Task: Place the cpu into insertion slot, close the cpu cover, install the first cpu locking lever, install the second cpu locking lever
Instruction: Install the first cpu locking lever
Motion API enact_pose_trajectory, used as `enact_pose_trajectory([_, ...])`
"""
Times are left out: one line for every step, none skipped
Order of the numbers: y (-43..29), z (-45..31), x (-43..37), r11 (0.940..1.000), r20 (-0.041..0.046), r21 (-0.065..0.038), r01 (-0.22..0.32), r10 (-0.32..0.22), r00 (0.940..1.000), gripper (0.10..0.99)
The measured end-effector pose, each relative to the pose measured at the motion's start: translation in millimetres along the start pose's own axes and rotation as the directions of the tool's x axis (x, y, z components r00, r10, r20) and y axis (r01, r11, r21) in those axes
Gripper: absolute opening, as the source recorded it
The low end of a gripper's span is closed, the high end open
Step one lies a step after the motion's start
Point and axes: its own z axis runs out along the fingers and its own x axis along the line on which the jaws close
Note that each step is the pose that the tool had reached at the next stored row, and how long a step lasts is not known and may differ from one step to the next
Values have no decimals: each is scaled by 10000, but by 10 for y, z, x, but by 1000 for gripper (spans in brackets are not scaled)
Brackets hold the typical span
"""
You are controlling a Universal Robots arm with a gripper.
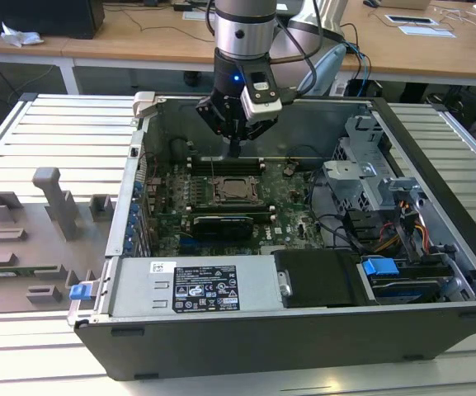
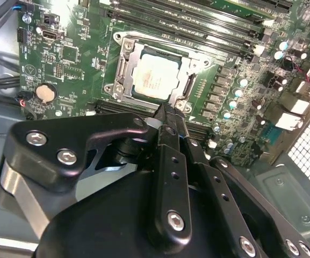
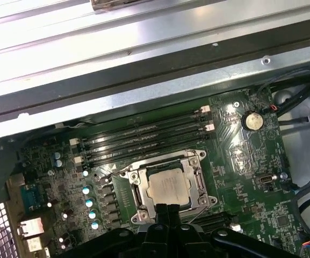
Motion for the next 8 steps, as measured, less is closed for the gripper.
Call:
enact_pose_trajectory([0, 0, 0, 10000, 0, 0, 18, -18, 10000, 106])
enact_pose_trajectory([0, 0, 0, 10000, 0, 0, 19, -19, 10000, 106])
enact_pose_trajectory([0, 0, 0, 10000, 0, 0, 21, -21, 10000, 106])
enact_pose_trajectory([0, 0, 0, 10000, 0, 0, 22, -22, 10000, 106])
enact_pose_trajectory([0, 0, 0, 10000, 0, 0, 23, -23, 10000, 106])
enact_pose_trajectory([0, 0, 0, 10000, 0, 0, 24, -24, 10000, 106])
enact_pose_trajectory([0, 0, 0, 10000, 0, 0, 25, -25, 10000, 106])
enact_pose_trajectory([0, 0, 0, 10000, 0, 0, 26, -26, 10000, 106])
